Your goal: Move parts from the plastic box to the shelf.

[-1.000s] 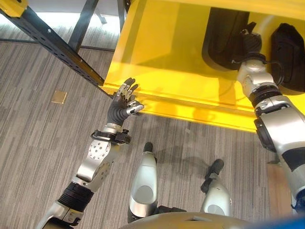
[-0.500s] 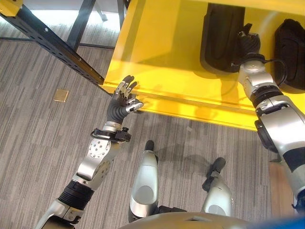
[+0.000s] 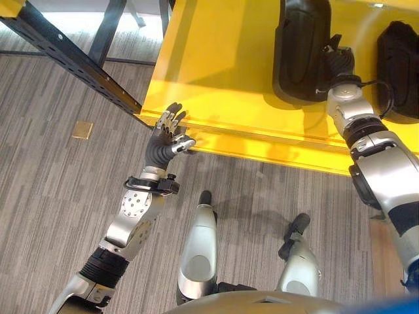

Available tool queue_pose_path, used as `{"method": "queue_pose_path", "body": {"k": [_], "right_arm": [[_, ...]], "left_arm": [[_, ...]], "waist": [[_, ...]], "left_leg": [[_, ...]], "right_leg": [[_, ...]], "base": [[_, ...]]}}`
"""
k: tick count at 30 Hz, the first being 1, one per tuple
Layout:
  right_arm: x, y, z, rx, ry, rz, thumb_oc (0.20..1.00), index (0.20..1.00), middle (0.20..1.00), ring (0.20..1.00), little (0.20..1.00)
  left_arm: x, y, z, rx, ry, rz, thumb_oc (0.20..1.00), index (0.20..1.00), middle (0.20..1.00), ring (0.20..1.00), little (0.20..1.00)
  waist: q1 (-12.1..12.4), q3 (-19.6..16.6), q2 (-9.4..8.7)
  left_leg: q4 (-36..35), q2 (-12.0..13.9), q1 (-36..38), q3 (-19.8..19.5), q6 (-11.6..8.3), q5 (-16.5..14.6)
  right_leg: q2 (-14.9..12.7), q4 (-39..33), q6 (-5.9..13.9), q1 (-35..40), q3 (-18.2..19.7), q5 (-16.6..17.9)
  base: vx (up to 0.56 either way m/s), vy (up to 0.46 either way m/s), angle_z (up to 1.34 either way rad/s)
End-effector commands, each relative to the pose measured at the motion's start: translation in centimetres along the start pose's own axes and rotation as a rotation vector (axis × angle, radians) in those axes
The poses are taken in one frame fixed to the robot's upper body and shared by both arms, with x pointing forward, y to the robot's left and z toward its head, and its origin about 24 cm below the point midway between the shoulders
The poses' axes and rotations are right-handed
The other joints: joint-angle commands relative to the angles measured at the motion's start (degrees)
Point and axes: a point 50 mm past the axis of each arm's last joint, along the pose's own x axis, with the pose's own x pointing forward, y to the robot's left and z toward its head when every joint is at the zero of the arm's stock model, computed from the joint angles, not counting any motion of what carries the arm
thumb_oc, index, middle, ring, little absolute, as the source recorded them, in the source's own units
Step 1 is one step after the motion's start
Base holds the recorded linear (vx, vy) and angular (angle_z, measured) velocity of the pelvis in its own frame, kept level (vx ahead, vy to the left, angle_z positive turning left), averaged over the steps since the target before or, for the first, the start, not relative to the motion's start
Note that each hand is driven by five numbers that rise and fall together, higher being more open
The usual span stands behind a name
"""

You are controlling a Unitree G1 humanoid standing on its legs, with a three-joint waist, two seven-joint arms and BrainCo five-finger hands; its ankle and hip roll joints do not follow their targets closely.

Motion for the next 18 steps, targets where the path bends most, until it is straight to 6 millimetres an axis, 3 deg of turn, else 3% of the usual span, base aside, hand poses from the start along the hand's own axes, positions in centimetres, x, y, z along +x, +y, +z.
{"method": "queue_pose_path", "body": {"k": [1, 18], "right_arm": [[0.5, -1.2, 7.2, 0.018, -0.241, -0.039, 0.2, 0.2, 0.2, 0.2, 0.2], [0.8, -2.4, 7.1, 0.03, -0.213, -0.082, 0.2, 0.2, 0.2, 0.2, 0.2]], "left_arm": [[0.0, -0.9, 3.4, -0.011, -0.186, -0.041, 1.0, 1.0, 1.0, 1.0, 1.0], [-0.1, -0.9, 3.5, -0.009, -0.185, -0.043, 1.0, 1.0, 1.0, 1.0, 1.0]], "waist": [[0.8, 2.2, 1.14], [0.7, 2.7, 1.54]], "left_leg": [[-7.3, -3.0, 2.5, 1.7, 4.09, 2.8], [-7.4, -2.9, 1.9, 1.7, 4.0, 3.2]], "right_leg": [[2.1, 12.7, -0.5, -0.5, -0.7, -10.6], [2.1, 12.8, -0.4, -1.1, -0.7, -10.4]], "base": [[0.0, 0.0, 0.0], [0.0, 0.0, 0.0]]}}
